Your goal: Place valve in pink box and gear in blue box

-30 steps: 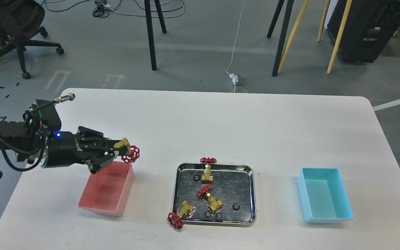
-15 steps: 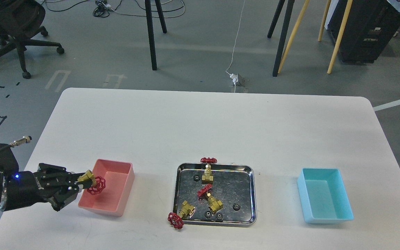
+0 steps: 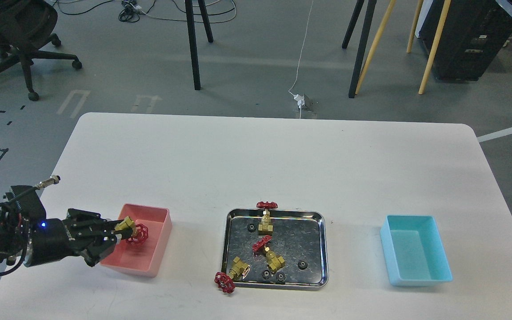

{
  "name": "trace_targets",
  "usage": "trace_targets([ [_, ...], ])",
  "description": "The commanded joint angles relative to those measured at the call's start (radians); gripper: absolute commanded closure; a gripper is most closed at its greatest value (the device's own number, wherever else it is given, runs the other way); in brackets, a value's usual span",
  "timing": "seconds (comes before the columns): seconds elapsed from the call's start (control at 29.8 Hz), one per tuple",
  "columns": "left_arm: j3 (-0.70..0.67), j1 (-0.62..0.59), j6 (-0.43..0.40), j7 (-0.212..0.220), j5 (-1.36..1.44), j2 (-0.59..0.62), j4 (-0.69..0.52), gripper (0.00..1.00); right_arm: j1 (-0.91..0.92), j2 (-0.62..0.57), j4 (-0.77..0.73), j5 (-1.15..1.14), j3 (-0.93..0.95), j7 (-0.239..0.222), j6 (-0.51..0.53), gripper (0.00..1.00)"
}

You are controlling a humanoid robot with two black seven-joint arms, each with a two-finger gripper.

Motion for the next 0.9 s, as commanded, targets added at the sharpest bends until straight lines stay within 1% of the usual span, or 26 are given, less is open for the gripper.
trace_targets([
  [0.0,-0.003,0.011,0.000,0.000,-0.004,-0.008,0.012,0.90,0.000,-0.001,0.000,-0.001,-0.001,0.000,0.000,0.00],
  [0.07,-0.003,0.011,0.000,0.000,-0.006,-0.008,0.012,0.87,-0.003,0.000,0.000,-0.001,-0.001,0.000,0.000,0.00],
  [0.2,-0.003,0.006,0.000,0.000,-0.004,-0.010,0.003,0.75,-0.008,0.000,0.001,-0.001,-0.004,0.000,0.000,0.00],
  [0.37,-0.006,0.008,0.000,0.000,-0.006,-0.010,0.003,0.65,-0.026,0.000,0.003,-0.001,-0.004,0.000,0.000,0.00],
  [0.54,-0.013,-0.002,0.005,0.000,-0.007,-0.005,0.000,0.50,-0.028,0.002,0.005,-0.004,-0.006,0.000,0.000,0.00],
  [0.7,-0.069,0.008,0.005,0.000,-0.007,0.000,-0.022,0.42,-0.026,0.006,0.011,-0.014,-0.007,0.000,0.000,0.00],
  [0.77,-0.092,0.003,0.003,0.000,-0.010,0.009,-0.027,0.39,-0.029,0.002,0.044,-0.022,-0.018,-0.001,0.000,0.00],
  [0.8,-0.111,0.001,0.002,0.000,-0.016,0.010,-0.036,0.38,-0.029,0.000,0.064,-0.036,-0.038,-0.003,0.000,0.00],
  [0.87,-0.188,-0.002,-0.005,0.000,-0.062,0.017,-0.060,0.37,-0.016,-0.001,0.107,-0.111,-0.125,-0.009,0.000,0.00],
])
